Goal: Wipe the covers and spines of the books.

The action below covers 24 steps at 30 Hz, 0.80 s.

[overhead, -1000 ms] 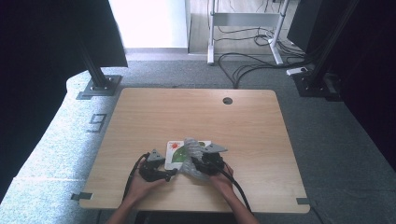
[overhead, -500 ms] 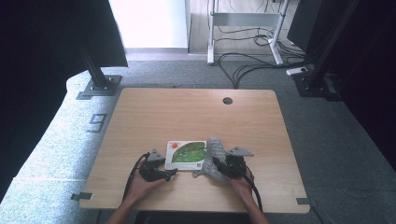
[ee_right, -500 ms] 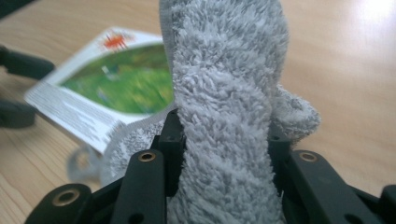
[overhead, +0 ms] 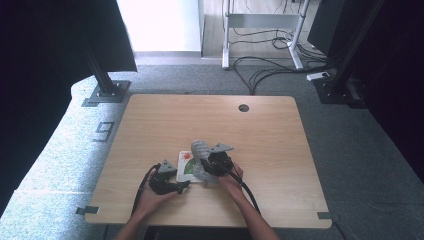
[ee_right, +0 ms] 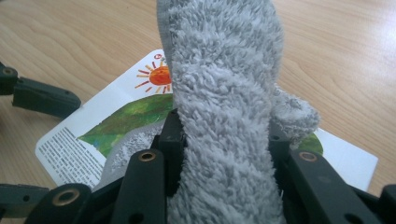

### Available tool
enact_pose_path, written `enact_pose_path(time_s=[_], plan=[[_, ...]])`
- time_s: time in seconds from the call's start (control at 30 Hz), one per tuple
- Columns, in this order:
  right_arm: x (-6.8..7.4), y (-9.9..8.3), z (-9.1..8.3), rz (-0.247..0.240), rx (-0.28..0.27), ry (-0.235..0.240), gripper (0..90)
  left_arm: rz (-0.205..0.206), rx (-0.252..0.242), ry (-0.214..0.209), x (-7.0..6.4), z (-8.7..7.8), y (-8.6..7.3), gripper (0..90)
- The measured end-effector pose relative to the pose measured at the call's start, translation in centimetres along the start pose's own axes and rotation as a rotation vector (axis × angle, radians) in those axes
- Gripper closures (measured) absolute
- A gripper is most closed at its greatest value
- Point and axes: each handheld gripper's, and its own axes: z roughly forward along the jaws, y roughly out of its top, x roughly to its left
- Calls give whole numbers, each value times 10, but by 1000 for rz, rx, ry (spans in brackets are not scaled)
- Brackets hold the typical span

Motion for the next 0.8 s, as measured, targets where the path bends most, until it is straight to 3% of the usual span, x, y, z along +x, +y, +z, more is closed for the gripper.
enact_pose_path(time_s=[0.27,0.43,0.53,0.8], plan=[[-32,-16,-23,77,-23,-64,615,-1,0,2,0,0,0,259],[-59,-36,-37,203,-51,-42,621,-3,0,3,0,1,1,260],[-61,-36,-40,196,-53,-47,622,1,1,9,-1,1,1,259],[-64,-27,-63,173,-146,-94,623,-2,-9,1,0,-2,0,257]])
